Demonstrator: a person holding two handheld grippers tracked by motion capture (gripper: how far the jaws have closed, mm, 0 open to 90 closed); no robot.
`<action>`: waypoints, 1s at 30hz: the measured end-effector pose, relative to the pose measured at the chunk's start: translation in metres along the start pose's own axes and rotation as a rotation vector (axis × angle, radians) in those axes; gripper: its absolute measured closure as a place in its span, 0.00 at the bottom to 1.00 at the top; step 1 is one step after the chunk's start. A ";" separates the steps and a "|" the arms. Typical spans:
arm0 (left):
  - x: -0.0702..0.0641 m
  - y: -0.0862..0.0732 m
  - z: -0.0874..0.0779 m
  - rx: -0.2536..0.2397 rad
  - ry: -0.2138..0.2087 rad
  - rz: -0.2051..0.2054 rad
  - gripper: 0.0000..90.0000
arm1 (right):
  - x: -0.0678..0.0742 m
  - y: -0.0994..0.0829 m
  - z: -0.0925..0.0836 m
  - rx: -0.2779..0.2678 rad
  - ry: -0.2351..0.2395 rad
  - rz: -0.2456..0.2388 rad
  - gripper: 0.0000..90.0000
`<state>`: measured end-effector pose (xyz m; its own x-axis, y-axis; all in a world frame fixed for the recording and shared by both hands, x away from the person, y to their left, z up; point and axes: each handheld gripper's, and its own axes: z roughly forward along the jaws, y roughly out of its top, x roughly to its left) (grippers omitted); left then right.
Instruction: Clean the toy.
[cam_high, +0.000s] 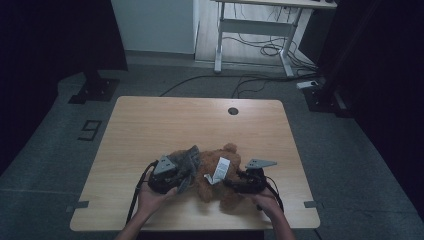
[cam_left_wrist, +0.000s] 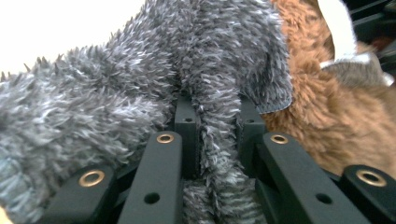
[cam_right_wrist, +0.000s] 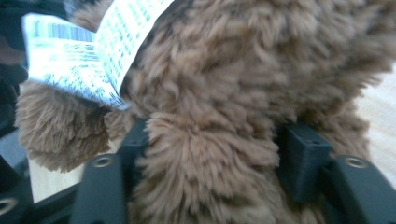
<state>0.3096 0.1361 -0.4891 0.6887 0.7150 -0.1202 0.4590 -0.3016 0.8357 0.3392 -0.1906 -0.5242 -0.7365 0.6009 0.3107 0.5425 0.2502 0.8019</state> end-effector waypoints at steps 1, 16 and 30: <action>-0.001 -0.002 -0.001 -0.001 -0.003 0.001 0.84 | 0.001 -0.001 0.001 0.005 -0.003 -0.007 0.49; -0.011 0.030 0.054 -0.021 0.065 0.067 0.84 | -0.024 0.006 0.010 -0.084 -0.227 0.030 0.64; -0.017 0.069 0.038 -0.041 0.011 0.067 0.84 | -0.031 0.005 0.003 -0.108 -0.181 0.046 0.61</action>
<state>0.3509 0.0788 -0.4496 0.7107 0.7012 -0.0572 0.3881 -0.3230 0.8632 0.3660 -0.2062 -0.5315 -0.6222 0.7388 0.2589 0.5201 0.1429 0.8421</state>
